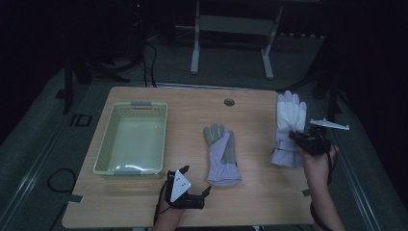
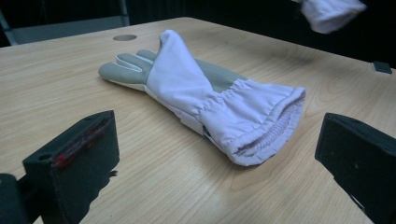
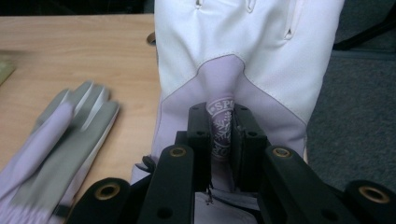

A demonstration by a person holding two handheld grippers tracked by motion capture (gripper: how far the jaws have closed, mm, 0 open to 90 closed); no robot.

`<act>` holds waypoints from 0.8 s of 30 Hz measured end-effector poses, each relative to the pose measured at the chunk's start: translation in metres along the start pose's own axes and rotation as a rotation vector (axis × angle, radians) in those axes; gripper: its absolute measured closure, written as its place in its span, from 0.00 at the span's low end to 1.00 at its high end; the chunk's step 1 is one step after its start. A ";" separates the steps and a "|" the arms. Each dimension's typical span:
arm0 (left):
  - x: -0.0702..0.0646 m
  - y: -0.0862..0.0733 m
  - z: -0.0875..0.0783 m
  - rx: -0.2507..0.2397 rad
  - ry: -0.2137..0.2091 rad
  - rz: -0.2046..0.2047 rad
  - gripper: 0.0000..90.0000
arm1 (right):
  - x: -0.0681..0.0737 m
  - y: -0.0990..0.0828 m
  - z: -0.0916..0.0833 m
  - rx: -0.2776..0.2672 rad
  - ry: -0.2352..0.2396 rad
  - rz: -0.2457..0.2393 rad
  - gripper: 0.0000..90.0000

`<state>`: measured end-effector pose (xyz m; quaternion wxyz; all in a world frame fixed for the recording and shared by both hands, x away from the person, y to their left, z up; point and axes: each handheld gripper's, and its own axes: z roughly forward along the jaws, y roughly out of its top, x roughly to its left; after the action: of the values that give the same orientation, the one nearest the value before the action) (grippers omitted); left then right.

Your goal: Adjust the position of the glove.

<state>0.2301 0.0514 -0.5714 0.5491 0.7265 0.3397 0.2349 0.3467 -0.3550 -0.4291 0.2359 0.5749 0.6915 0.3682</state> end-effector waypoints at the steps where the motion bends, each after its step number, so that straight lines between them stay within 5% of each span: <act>1: 0.000 0.000 0.000 0.000 -0.001 -0.001 0.00 | 0.000 0.000 0.000 0.000 0.000 0.000 0.89; 12: 0.001 0.000 0.000 0.000 -0.011 -0.003 0.00 | 0.010 -0.052 -0.020 0.031 0.025 0.065 0.88; 16: 0.001 0.000 0.000 -0.003 -0.011 -0.005 0.00 | 0.012 -0.068 -0.004 0.087 0.022 0.064 0.88; 24: 0.003 0.000 0.000 -0.006 -0.016 -0.019 0.00 | 0.012 -0.063 0.028 0.134 0.002 0.054 0.88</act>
<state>0.2315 0.0539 -0.5716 0.5562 0.7234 0.3416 0.2250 0.3256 -0.3406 -0.4944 0.1862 0.6075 0.6991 0.3279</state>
